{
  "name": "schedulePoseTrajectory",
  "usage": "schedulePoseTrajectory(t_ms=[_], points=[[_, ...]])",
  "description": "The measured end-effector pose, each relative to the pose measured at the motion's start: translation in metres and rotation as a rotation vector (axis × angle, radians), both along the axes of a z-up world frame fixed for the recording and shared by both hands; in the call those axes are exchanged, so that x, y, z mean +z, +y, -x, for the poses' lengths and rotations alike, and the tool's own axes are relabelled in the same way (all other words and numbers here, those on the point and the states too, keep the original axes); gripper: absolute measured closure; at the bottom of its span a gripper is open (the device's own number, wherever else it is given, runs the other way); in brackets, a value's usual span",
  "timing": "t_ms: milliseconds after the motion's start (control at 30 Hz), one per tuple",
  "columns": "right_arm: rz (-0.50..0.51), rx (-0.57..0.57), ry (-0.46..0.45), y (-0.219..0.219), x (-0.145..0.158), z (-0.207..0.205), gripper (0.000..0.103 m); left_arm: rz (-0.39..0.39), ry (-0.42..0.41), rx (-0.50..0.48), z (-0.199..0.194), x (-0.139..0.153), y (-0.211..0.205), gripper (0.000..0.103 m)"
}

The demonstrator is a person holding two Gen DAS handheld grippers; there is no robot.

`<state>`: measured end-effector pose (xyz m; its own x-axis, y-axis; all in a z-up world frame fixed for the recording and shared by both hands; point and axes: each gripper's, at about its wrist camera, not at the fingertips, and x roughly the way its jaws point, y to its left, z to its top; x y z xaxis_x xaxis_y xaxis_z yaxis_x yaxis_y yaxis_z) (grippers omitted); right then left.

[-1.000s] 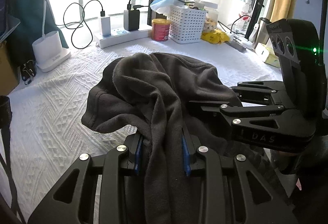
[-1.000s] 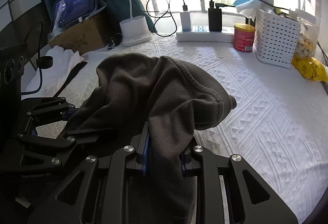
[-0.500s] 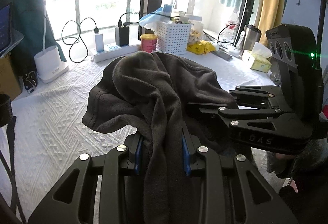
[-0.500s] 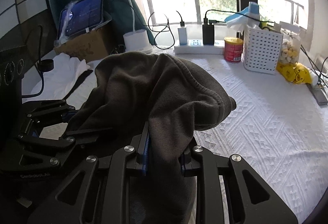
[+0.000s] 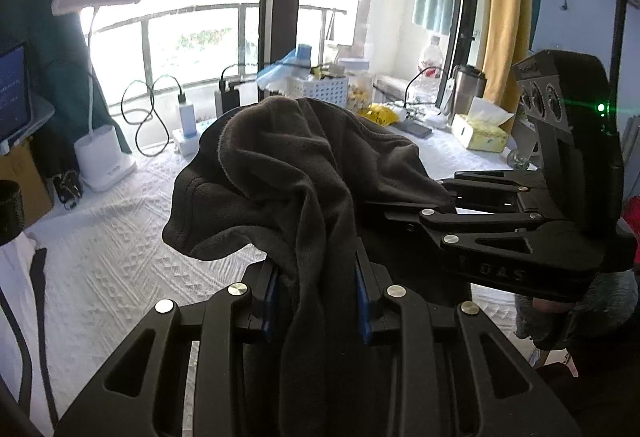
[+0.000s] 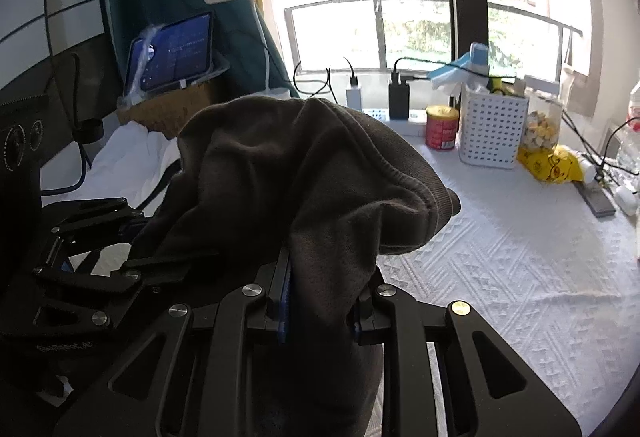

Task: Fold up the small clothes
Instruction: 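Lift the grey shirt high with both tools and swing it toward the white cloth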

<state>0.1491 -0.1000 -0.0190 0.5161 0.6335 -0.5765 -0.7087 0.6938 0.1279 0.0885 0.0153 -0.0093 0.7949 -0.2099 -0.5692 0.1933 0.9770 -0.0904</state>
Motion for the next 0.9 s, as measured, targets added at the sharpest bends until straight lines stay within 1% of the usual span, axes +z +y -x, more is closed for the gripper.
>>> schedulePoseTrajectory(t_ms=[533, 900], points=[[-0.042, -0.029, -0.112, -0.016, 0.041, 0.03, 0.079, -0.015, -0.119, -0.039, 0.029, 0.031, -0.008, 0.074], [-0.063, -0.023, -0.198, -0.015, 0.069, 0.045, 0.08, -0.015, -0.193, -0.036, 0.045, 0.052, -0.004, 0.074]])
